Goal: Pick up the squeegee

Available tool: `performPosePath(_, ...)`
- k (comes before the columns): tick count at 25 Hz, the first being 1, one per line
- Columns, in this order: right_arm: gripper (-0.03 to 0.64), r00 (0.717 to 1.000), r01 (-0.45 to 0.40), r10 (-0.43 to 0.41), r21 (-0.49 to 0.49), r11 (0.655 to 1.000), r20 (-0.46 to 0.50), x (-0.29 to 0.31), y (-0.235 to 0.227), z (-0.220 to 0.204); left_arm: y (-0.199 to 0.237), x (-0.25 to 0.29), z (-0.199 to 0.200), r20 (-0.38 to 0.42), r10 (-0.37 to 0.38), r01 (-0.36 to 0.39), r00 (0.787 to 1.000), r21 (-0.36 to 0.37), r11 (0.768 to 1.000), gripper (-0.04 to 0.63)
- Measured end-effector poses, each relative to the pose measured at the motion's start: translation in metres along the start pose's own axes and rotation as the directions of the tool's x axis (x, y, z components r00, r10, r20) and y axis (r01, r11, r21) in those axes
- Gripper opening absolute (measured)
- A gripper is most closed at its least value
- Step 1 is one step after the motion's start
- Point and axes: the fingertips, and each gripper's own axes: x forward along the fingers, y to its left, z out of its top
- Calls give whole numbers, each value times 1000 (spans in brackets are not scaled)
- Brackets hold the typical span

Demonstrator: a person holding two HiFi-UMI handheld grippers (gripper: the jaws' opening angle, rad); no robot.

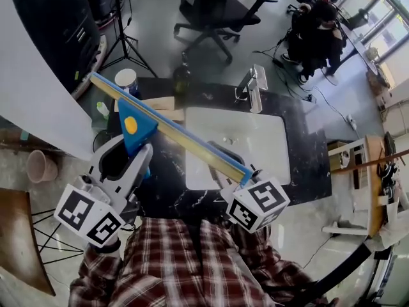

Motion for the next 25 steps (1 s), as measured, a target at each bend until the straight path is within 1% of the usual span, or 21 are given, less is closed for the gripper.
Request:
performPosePath(5,12,1000,-10,10,-2,1000,16,-2,6,2,-2,9,0,12,-7,8,1000,-24,1000,141)
performPosePath(14,11,998,-62,62,-27,998,-7,4,17,-1,-3,14,2,15,-5,5,1000,-16,1000,140)
performPosePath(20,11,997,-81,80,-26,996,-3,9,19,1,3,14,-1,-3,18,-18,1000,-5,1000,140)
performPosePath(25,11,995,-103,103,-22,994,-6,15,22,2,8,12,1,0,32,-32,999,-8,999,140)
